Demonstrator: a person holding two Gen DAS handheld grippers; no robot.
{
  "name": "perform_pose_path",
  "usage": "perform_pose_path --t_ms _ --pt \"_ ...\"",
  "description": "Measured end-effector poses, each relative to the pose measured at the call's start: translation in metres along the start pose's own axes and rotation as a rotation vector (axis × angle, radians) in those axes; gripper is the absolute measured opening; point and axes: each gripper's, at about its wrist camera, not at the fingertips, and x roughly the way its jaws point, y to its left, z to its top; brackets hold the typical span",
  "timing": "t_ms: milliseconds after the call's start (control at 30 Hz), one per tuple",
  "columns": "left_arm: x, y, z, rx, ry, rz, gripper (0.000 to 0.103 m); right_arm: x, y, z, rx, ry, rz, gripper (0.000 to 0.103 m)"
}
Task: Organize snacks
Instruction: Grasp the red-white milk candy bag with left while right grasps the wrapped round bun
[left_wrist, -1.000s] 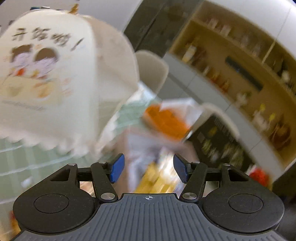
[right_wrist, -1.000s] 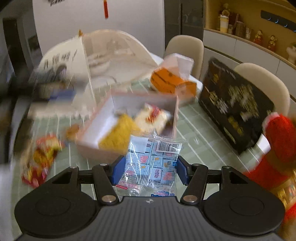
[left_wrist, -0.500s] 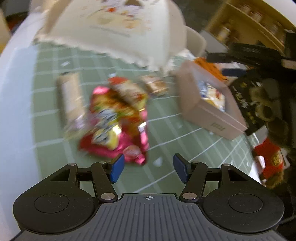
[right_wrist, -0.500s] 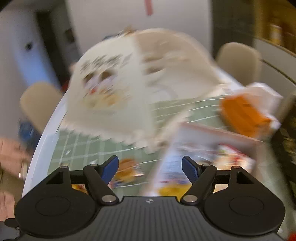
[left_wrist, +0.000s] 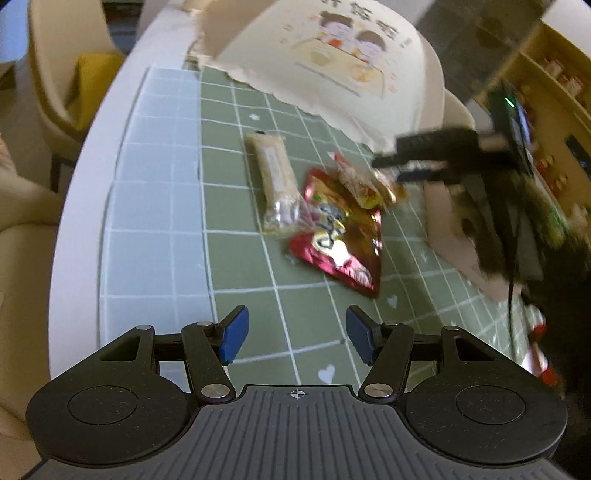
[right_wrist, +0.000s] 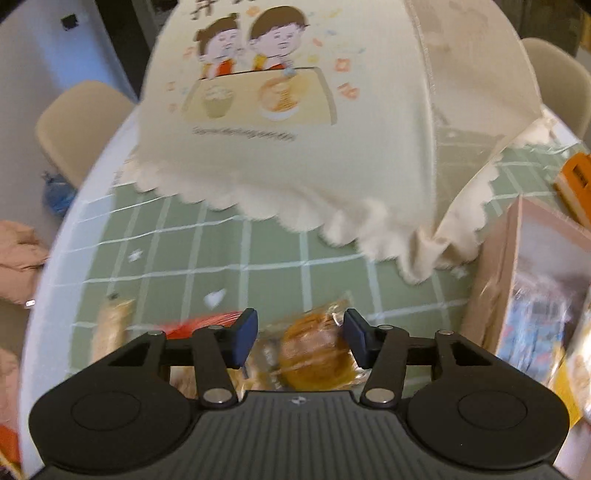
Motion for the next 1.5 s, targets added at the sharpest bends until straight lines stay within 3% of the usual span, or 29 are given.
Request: perform_pose_path --t_ms 200,267,367,400,500,567,633,767,933,1067,1167,1333,1500 --pt "0.007 -0.016 0.027 0.007 -0.044 -0.023 0.064 -0.024 0.022 -0.057 -0.074 0.071 0.133 0.044" --pt "0.013 -0.025 0.041 0.035 -0.061 -0.029 0.064 -0.030 0.026 -0.076 -0.103 0.082 0.130 0.044" --pt "0.033 -0.038 0.070 0.067 -0.075 -0.021 0.064 -0.047 0.026 -0.089 -0.155 0.010 0.093 0.044" --pt "0.038 -0.041 0.078 0.058 -0.076 -0.008 0.064 -0.054 0.024 -0.087 -0.162 -0.023 0.076 0.046" --pt "0.048 -0.046 0.097 0.053 -0.097 -0.007 0.064 -0.067 0.013 -0.068 -0.135 -0.108 0.026 0.076" --pt "0.055 -0.050 0.104 0.081 -0.091 -0.025 0.064 -0.062 0.005 -0.049 -0.104 -0.136 0.003 0.076" --pt "0.061 -0.050 0.107 0.094 -0.080 -0.040 0.064 -0.044 0.001 -0.030 -0.084 -0.110 -0.006 0.076" --pt "0.070 -0.038 0.107 0.068 -0.057 -0.042 0.064 -0.006 0.012 -0.003 -0.164 -0.073 -0.065 0.076" --pt "0.080 -0.020 0.107 0.048 -0.038 -0.046 0.064 0.020 0.014 0.002 -0.158 -0.015 -0.091 0.076" --pt "0.089 -0.020 0.116 0.043 -0.057 -0.066 0.064 0.003 0.013 -0.022 -0.137 0.012 0.002 0.066" --pt "0.103 -0.030 0.123 0.063 -0.042 -0.062 0.064 -0.016 0.020 -0.050 -0.161 0.034 0.044 0.064" --pt "0.132 -0.056 0.122 0.193 0.001 0.010 0.063 -0.051 0.029 -0.101 -0.179 0.056 0.074 0.063" --pt "0.138 -0.077 0.106 0.329 0.027 0.044 0.051 -0.077 0.031 -0.136 -0.230 0.060 0.046 0.063"
